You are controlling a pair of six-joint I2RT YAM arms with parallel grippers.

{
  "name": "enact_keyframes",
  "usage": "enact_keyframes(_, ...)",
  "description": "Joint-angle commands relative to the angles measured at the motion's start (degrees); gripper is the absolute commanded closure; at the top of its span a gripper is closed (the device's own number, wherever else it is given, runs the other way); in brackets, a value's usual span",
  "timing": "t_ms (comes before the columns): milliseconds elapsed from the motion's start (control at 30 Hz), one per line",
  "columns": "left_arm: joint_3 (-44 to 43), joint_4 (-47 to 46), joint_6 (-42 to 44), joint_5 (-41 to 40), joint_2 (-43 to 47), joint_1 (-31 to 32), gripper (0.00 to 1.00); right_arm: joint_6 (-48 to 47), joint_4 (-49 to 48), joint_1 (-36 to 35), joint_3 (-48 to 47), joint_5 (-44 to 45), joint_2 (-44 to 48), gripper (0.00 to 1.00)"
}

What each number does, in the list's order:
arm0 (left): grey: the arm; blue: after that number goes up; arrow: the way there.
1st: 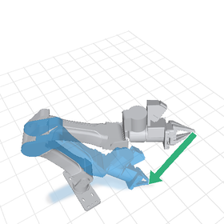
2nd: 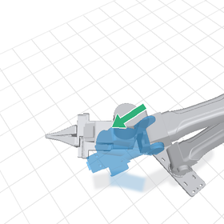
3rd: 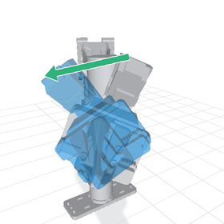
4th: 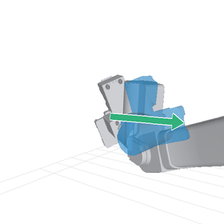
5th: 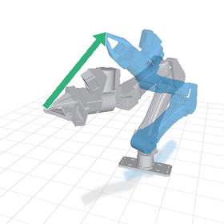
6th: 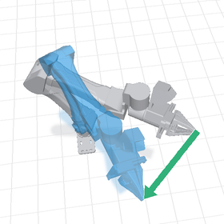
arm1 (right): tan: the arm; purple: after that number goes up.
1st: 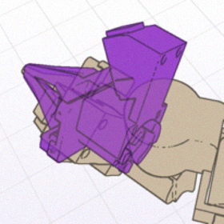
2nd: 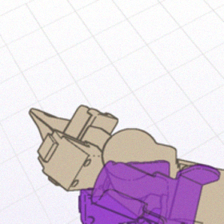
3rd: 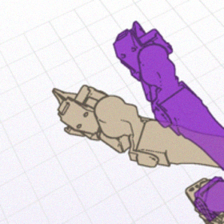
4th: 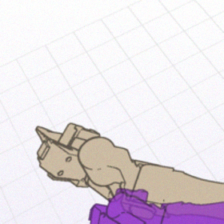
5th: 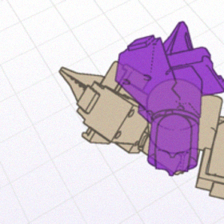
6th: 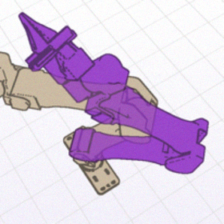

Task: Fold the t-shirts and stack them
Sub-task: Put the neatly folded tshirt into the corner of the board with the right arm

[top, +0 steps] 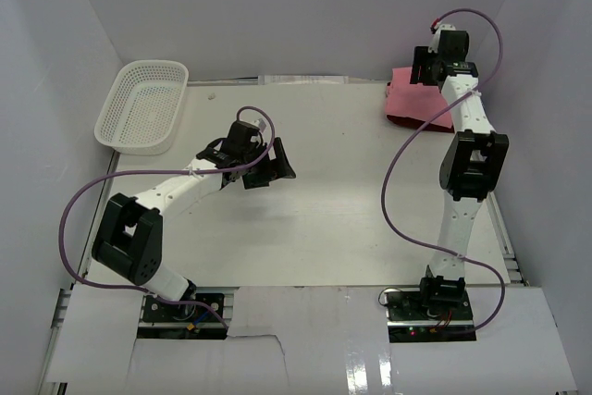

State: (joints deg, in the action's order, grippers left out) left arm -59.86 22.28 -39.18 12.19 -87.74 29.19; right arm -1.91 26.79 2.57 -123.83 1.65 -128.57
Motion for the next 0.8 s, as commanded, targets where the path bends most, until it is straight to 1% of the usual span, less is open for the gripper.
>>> enact_keyframes(0, -0.62, 0.48, 0.95, -1.72, 3.63, -0.19, 0.02, 1.38, -3.49, 1.56, 0.17, -1.03, -2.11, 0.36)
enact_keyframes(33, -0.09, 0.48, 0.86, -1.73, 3.81, -0.19, 0.02, 1.47, -3.41, 1.91, -0.18, -3.73, -3.86, 0.47)
enact_keyframes(67, 0.17, 0.48, 0.86, -1.73, 4.24, -0.19, 0.02, 3.74, -3.15, 2.18, -0.71, -4.02, -4.75, 0.62)
enact_keyframes(100, 0.53, 0.48, 0.77, -1.73, 4.51, -0.19, 0.02, 4.37, -3.14, 2.79, -1.58, -4.81, -5.45, 0.91)
enact_keyframes(200, 1.23, 0.66, 0.77, -2.16, 5.13, -0.19, 0.02, 4.81, -3.67, 2.79, -1.24, -6.04, -6.95, 0.92)
enact_keyframes(367, 1.15, 0.57, 0.60, -2.08, 4.95, -0.19, 0.02, 4.29, -5.34, 2.79, 1.57, -2.71, -8.01, 0.92)
enact_keyframes(533, 0.97, 0.39, 0.60, -1.73, 4.34, -0.19, 0.02, 4.11, -2.62, 2.70, -1.85, -4.55, -11.26, 0.92)
enact_keyframes(700, 1.14, 0.39, 0.60, -1.90, 4.95, -0.19, 0.02, 4.72, -4.63, 2.44, -1.85, -5.87, -8.11, 0.92)
enact_keyframes(767, 1.23, 0.39, 0.51, -1.90, 5.21, -0.19, 0.02, 4.46, -3.94, 2.18, -4.92, -6.66, -7.31, 0.92)
